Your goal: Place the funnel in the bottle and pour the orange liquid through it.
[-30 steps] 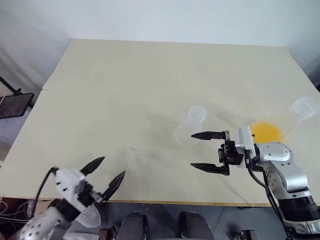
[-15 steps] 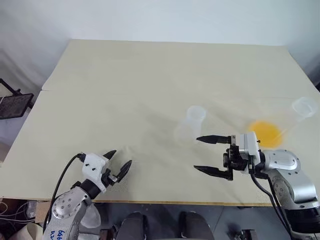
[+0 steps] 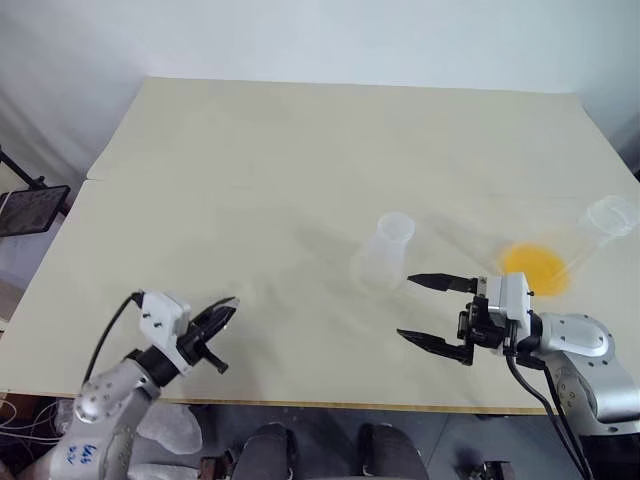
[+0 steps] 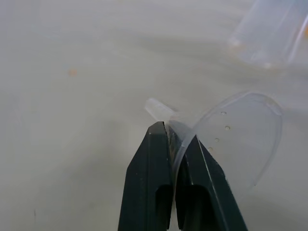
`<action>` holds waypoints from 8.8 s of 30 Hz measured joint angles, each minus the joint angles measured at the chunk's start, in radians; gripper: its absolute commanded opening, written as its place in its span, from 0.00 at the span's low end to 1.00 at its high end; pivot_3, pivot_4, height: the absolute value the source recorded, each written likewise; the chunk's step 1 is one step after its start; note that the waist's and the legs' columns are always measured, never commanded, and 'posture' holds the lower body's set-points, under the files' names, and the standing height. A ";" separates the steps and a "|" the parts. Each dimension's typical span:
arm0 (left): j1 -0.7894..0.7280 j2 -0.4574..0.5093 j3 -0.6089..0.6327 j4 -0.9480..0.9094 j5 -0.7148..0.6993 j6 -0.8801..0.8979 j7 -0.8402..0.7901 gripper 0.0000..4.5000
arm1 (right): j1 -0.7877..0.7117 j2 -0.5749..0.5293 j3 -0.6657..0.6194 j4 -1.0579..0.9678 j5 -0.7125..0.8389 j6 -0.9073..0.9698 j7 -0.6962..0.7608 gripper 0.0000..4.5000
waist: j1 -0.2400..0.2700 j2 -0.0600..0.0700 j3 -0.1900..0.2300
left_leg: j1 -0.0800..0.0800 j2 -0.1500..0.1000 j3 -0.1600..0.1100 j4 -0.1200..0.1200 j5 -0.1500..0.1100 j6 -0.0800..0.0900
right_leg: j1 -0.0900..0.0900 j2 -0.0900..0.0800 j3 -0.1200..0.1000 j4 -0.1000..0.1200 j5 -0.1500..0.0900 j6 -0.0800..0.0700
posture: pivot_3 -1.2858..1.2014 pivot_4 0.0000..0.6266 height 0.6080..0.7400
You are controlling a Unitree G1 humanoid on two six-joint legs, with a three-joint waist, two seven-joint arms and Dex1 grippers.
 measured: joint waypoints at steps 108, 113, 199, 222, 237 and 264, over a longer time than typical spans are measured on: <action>0.031 -0.029 0.104 0.045 0.051 0.013 -0.158 1.00 | -0.038 0.097 -0.055 0.057 -0.032 -0.103 -0.176 1.00 | -0.023 0.001 0.000 | 0.000 -0.001 0.001 0.000 0.001 -0.002 | -0.003 0.001 0.003 0.005 -0.001 0.000 | 0.52 0.24 1.00; -0.076 -0.030 -0.031 0.013 0.070 0.004 -0.129 1.00 | -0.031 0.072 -0.056 0.061 -0.034 -0.093 -0.149 1.00 | -0.004 0.001 0.000 | 0.000 -0.002 0.003 0.001 0.002 -0.002 | -0.003 0.001 0.004 0.005 0.000 0.000 | 0.52 0.24 1.00; -1.376 -0.055 -0.439 0.724 -0.100 0.899 -0.204 0.01 | 0.235 0.192 -0.209 -0.080 -0.068 -0.213 -0.355 1.00 | -0.005 0.002 0.000 | -0.001 -0.004 0.003 0.000 0.002 -0.003 | -0.005 0.004 0.005 0.004 0.000 0.001 | 0.52 0.24 1.00; -1.425 -0.175 -0.472 0.816 0.014 0.741 -0.250 0.99 | 0.199 0.225 -0.228 -0.077 -0.050 -0.231 -0.423 1.00 | -0.004 0.001 0.000 | -0.001 -0.004 0.003 0.000 0.002 -0.003 | -0.005 0.004 0.005 0.004 0.000 0.001 | 0.52 0.24 1.00; -1.052 -0.121 -0.342 0.559 0.020 0.169 -0.490 0.99 | 0.184 0.219 -0.253 -0.092 0.010 -0.218 -0.449 1.00 | -0.007 0.002 0.000 | -0.001 -0.003 0.004 0.000 0.002 -0.003 | -0.005 0.004 0.005 0.005 0.000 0.001 | 0.52 0.24 1.00; -0.178 -0.080 -0.086 0.090 -0.003 -0.193 -0.205 0.99 | 0.462 0.218 -0.588 -0.042 0.097 -0.160 -0.465 1.00 | -0.006 0.004 -0.001 | 0.001 -0.001 0.004 -0.001 0.002 -0.001 | -0.003 0.002 0.007 0.004 0.000 0.001 | 0.52 0.24 1.00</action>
